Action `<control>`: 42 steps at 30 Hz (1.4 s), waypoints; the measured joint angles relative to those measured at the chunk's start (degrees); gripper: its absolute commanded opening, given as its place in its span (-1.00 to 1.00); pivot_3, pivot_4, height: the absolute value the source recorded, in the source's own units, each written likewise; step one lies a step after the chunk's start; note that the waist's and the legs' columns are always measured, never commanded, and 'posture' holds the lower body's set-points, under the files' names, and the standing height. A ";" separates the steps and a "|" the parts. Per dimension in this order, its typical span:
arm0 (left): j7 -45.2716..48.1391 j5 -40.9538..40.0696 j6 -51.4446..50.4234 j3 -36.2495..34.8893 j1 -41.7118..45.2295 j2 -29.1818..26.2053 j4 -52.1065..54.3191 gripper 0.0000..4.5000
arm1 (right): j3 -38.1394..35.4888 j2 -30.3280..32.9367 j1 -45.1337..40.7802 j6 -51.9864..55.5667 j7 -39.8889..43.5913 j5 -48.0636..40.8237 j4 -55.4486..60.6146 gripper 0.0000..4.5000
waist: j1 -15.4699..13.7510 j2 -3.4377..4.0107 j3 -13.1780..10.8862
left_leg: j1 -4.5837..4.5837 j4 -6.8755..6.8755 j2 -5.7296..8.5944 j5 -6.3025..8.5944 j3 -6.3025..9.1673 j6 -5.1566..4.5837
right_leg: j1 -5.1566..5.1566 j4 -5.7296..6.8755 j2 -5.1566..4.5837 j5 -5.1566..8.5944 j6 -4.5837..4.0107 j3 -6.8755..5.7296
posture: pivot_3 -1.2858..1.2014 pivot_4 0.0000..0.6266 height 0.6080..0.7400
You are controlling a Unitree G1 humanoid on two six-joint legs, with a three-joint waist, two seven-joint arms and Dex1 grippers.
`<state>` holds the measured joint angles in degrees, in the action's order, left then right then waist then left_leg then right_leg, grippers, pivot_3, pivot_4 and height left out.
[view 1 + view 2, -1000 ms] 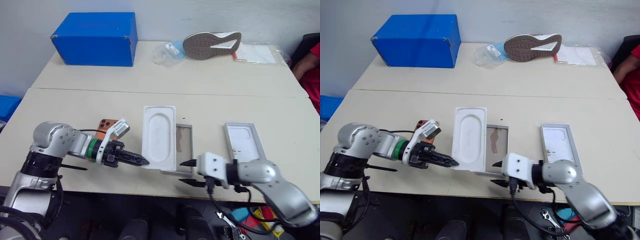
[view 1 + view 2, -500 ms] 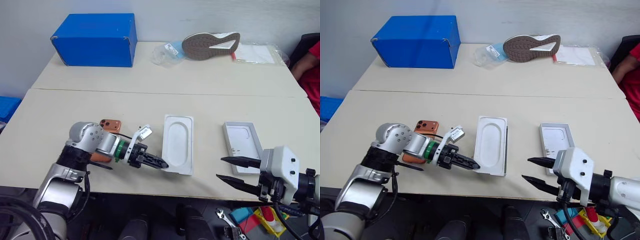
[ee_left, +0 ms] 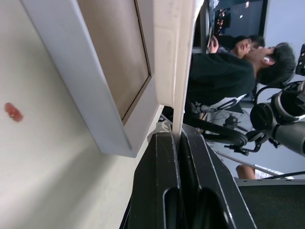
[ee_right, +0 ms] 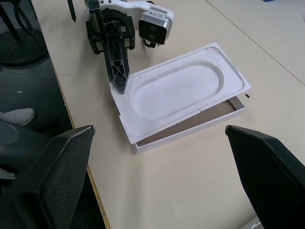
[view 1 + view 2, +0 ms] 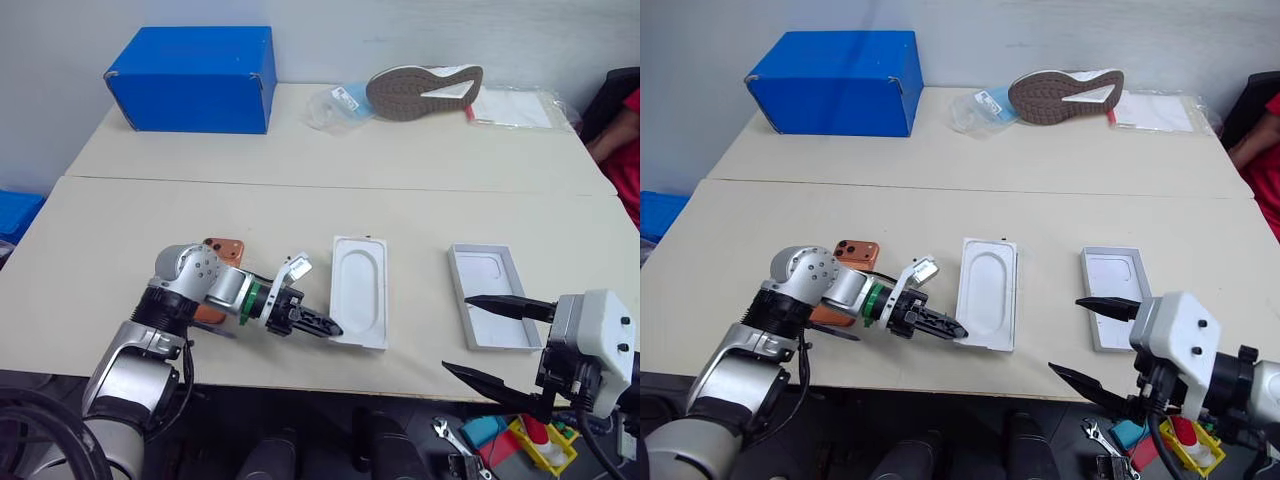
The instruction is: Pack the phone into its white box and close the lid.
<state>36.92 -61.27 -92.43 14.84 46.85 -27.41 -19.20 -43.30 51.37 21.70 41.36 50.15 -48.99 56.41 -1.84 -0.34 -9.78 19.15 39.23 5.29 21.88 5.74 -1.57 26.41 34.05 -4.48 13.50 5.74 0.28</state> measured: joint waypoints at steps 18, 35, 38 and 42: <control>1.61 0.63 -0.02 0.47 1.73 0.85 -2.14 0.32 | 1.12 0.24 0.62 -1.44 -2.32 0.00 0.44 1.00 | 0.07 -0.01 0.00 | -0.02 0.03 0.00 -0.01 -0.01 0.01 | 0.00 0.05 0.01 0.00 0.00 0.01 | 0.03 -0.52 1.00; 20.80 7.18 12.68 1.93 -0.08 -13.73 16.27 0.70 | 6.89 3.08 -4.80 -2.72 -1.93 0.64 -3.34 1.00 | 0.06 -0.02 0.00 | 0.01 0.09 0.01 -0.04 -0.01 -0.01 | -0.03 0.06 -0.03 0.00 0.00 0.00 | 0.03 -0.52 1.00; 26.12 10.74 20.61 1.94 -3.67 -17.97 19.51 0.32 | 12.53 4.82 -9.32 -3.15 -2.30 2.76 -5.65 1.00 | 0.67 -0.01 0.00 | -0.02 0.06 -0.02 -0.02 -0.09 0.01 | 0.04 0.06 -0.01 0.00 -0.01 0.05 | 0.03 -0.52 1.00; 33.96 18.34 37.40 1.26 -9.18 -21.16 20.48 -0.27 | 22.21 5.79 -16.70 -2.96 -3.49 5.89 -9.33 0.92 | 0.49 0.00 -0.01 | 0.02 0.09 -0.06 -0.04 -0.10 0.01 | 0.05 0.05 0.00 -0.03 -0.06 0.00 | 0.03 -0.52 1.00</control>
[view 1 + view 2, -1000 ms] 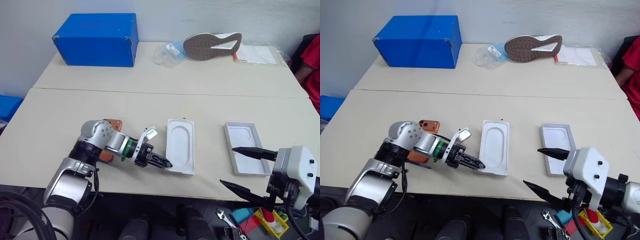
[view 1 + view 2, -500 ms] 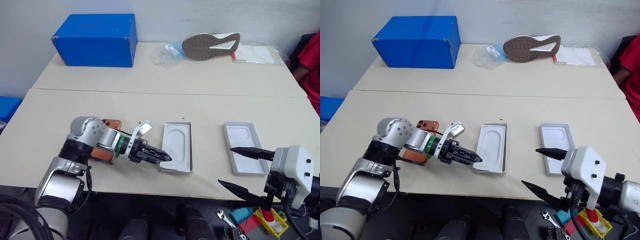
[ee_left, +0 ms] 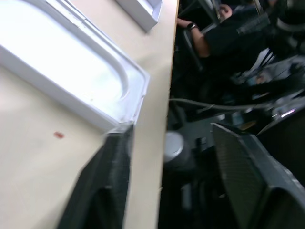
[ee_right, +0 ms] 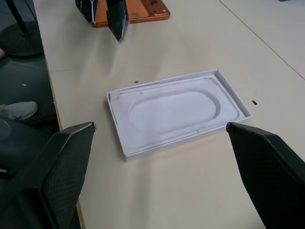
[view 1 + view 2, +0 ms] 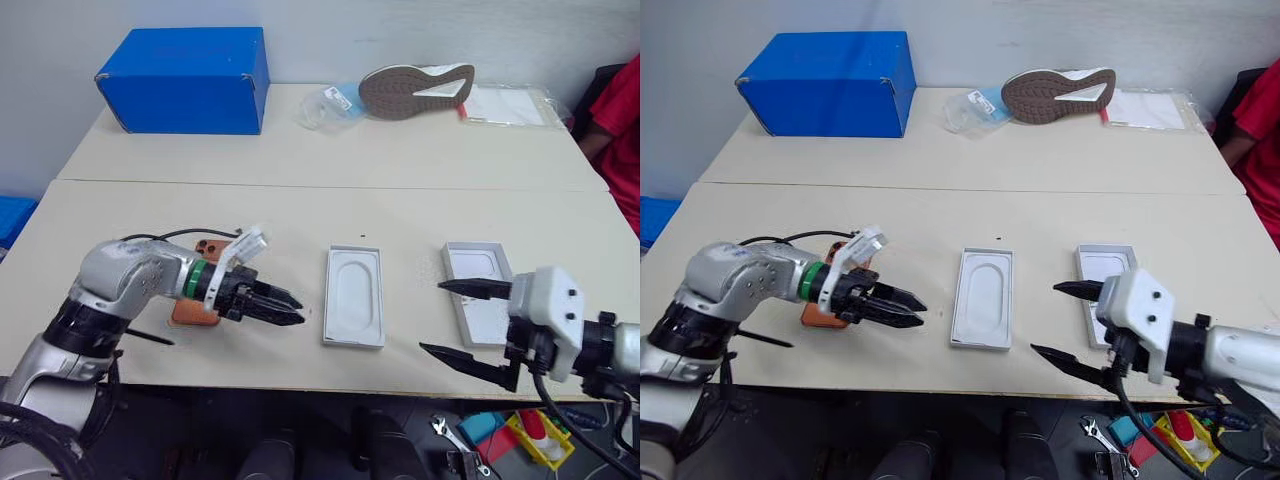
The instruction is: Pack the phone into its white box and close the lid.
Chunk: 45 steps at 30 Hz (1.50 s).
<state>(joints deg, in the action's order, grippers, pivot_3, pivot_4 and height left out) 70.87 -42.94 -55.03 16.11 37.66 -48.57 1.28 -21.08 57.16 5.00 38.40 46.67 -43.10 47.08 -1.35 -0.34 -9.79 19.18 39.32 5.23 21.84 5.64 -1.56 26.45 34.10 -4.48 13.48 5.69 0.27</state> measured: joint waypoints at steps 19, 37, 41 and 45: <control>13.18 11.38 21.90 -6.32 10.86 5.52 -12.48 -1.00 | 48.46 -14.28 -39.82 3.25 -4.93 30.75 -30.30 -0.98 | 0.06 -0.05 0.01 | 0.41 0.37 0.07 0.06 0.07 -0.15 | 0.13 0.09 0.01 -0.09 0.07 -0.29 | 0.03 -0.52 1.00; 13.43 16.94 23.13 -5.38 8.39 4.44 -8.63 -1.00 | 49.43 -23.33 -46.10 -3.38 -3.05 44.24 -44.43 -0.98 | 1.40 -0.03 0.00 | 0.41 0.62 0.06 0.09 0.07 -0.10 | 0.17 0.40 0.03 -0.10 0.07 -0.49 | 0.03 -0.52 1.00; 13.63 16.99 22.44 -5.40 7.11 4.03 -8.38 -1.00 | 45.63 -23.86 -43.97 1.45 0.05 39.41 -37.04 -0.98 | 1.43 -0.02 -0.01 | 0.50 0.62 0.05 0.09 0.10 -0.09 | 0.25 0.40 0.03 -0.10 0.07 -0.46 | 0.03 -0.52 1.00; 14.13 17.01 21.97 -5.26 5.25 3.36 -6.21 -1.00 | 39.46 -20.82 -39.18 8.34 5.30 29.97 -23.50 -0.98 | 1.27 -0.02 -0.01 | 0.54 0.63 0.03 0.12 0.19 -0.10 | 0.22 0.36 0.02 -0.09 0.07 -0.30 | 0.03 -0.52 1.00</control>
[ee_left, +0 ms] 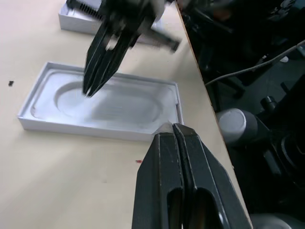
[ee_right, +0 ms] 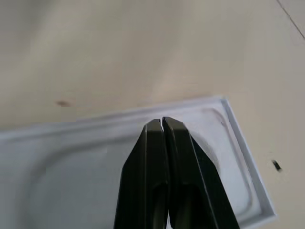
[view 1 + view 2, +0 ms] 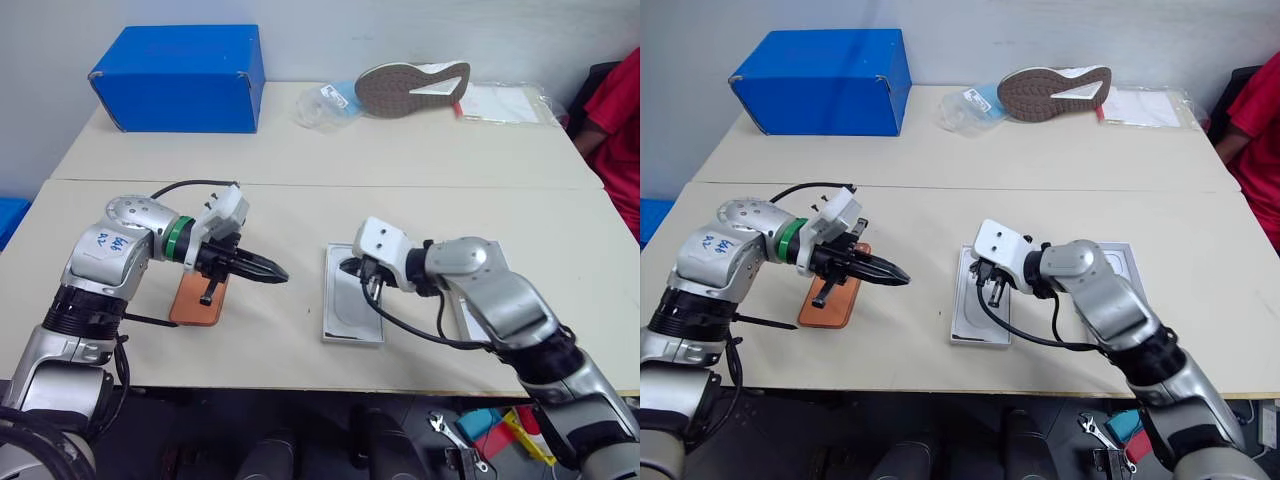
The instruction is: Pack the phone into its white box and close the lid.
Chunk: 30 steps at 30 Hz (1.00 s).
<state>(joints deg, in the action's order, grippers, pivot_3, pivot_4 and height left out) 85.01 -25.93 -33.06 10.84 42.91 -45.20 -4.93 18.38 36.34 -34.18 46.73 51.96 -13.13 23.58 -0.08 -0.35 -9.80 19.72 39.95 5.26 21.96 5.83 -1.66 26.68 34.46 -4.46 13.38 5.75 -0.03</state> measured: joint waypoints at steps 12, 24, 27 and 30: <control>0.89 0.00 -1.11 1.04 -1.69 -0.02 2.13 -1.00 | 6.04 6.22 9.70 -6.03 -0.30 5.47 2.86 -0.98 | -0.29 -0.01 0.00 | -0.13 0.03 0.00 0.04 -0.12 -0.05 | -0.09 0.03 0.01 0.00 0.00 0.16 | 0.03 -0.52 1.00; 0.94 -2.32 -14.33 -4.69 -3.21 -10.78 -11.52 -0.21 | 0.42 -4.24 -4.58 3.71 -0.38 -5.10 3.33 -1.00 | 0.80 0.02 -0.01 | -0.17 -0.06 -0.08 0.07 -0.08 0.03 | 0.02 0.17 0.10 0.04 -0.07 0.14 | 0.03 -0.52 1.00; 0.98 -1.31 -14.37 -5.71 -3.30 -14.54 -18.75 0.21 | 4.59 -8.28 -7.30 1.89 -1.42 -3.59 -1.17 -1.00 | 0.76 0.01 -0.01 | -0.16 -0.04 -0.02 0.08 -0.10 0.02 | 0.02 0.19 0.07 0.04 -0.07 0.09 | 0.03 -0.52 1.00; 1.02 0.18 -14.10 -5.54 -3.30 -17.29 -24.42 0.63 | 9.08 -11.90 -8.87 -2.15 -2.23 -0.27 -8.04 -1.00 | 0.53 0.01 -0.01 | -0.15 -0.02 0.04 0.08 -0.10 -0.01 | 0.04 0.26 0.05 0.04 -0.07 -0.10 | 0.03 -0.52 1.00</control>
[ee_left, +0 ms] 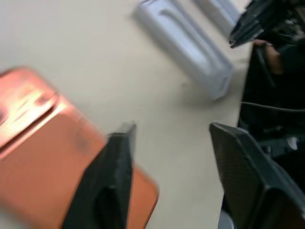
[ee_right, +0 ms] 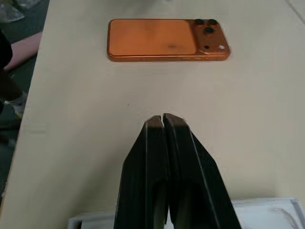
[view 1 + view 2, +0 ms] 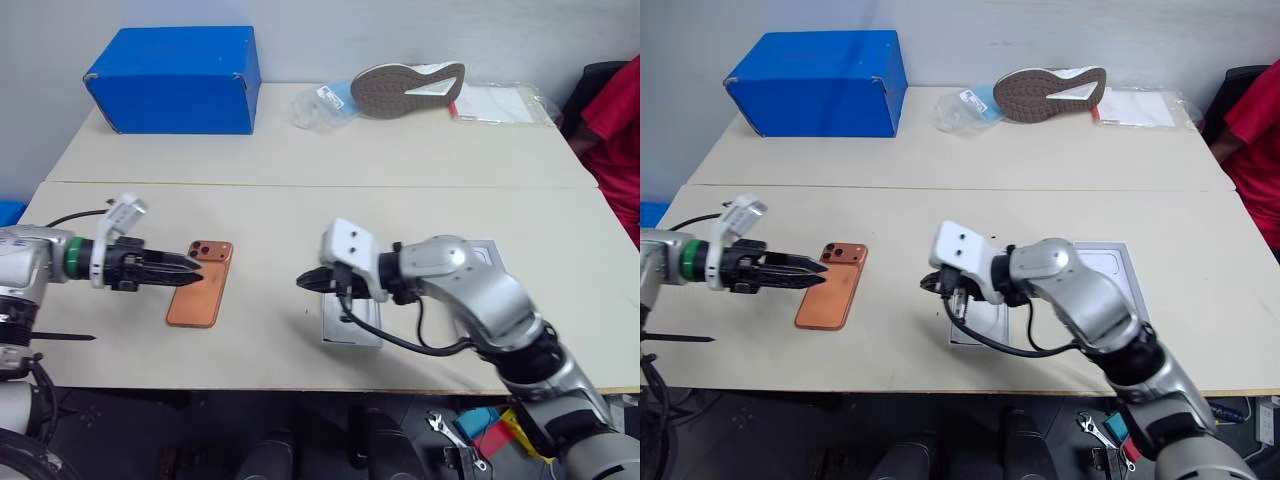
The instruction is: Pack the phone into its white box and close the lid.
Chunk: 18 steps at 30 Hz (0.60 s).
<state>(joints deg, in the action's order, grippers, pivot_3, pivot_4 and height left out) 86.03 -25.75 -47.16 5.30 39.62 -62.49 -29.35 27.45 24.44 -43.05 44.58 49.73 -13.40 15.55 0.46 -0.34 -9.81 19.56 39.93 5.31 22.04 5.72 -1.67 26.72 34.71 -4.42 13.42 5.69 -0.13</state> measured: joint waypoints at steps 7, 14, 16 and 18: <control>-0.01 9.20 6.38 4.52 1.32 -2.88 -15.09 0.99 | 5.97 -6.20 -3.26 -10.86 0.13 6.62 -12.44 -1.00 | -0.11 -0.03 0.02 | 0.01 0.02 0.03 0.00 -0.01 -0.01 | 0.07 0.14 0.01 0.00 0.00 -0.83 | 0.03 -0.52 1.00; -0.07 15.33 3.79 6.79 9.20 3.88 -23.24 0.99 | 8.70 -7.57 -4.09 -22.60 1.23 14.05 -22.43 -1.00 | -0.56 0.06 0.07 | -0.06 0.10 0.33 -0.06 0.07 -0.13 | 0.00 0.37 -0.11 0.00 0.00 -0.96 | 0.03 -0.52 1.00; -0.03 15.34 1.02 6.93 10.28 5.73 -23.14 0.99 | 9.11 -7.91 -4.09 -24.44 1.77 15.29 -23.77 -1.00 | -0.55 0.13 0.11 | -0.08 0.10 0.34 -0.07 0.09 -0.14 | -0.01 0.41 -0.13 0.00 0.00 -0.94 | 0.03 -0.52 1.00; -0.03 15.65 -1.16 7.13 10.84 6.93 -22.70 0.99 | 9.93 -8.39 -4.08 -26.11 2.20 16.61 -25.17 -1.00 | -0.36 0.19 0.15 | -0.15 0.09 0.34 -0.07 0.08 -0.14 | -0.02 0.45 -0.13 0.00 0.00 -0.92 | 0.03 -0.52 1.00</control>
<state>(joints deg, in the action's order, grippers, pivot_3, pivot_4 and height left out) 85.99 -10.10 -48.33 12.43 50.46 -55.56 -52.04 37.38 16.05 -47.14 18.47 51.94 3.21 -9.62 0.10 -0.15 -9.66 19.41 40.03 5.65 21.97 5.80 -1.80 26.70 35.16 -4.54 13.42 5.68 -1.05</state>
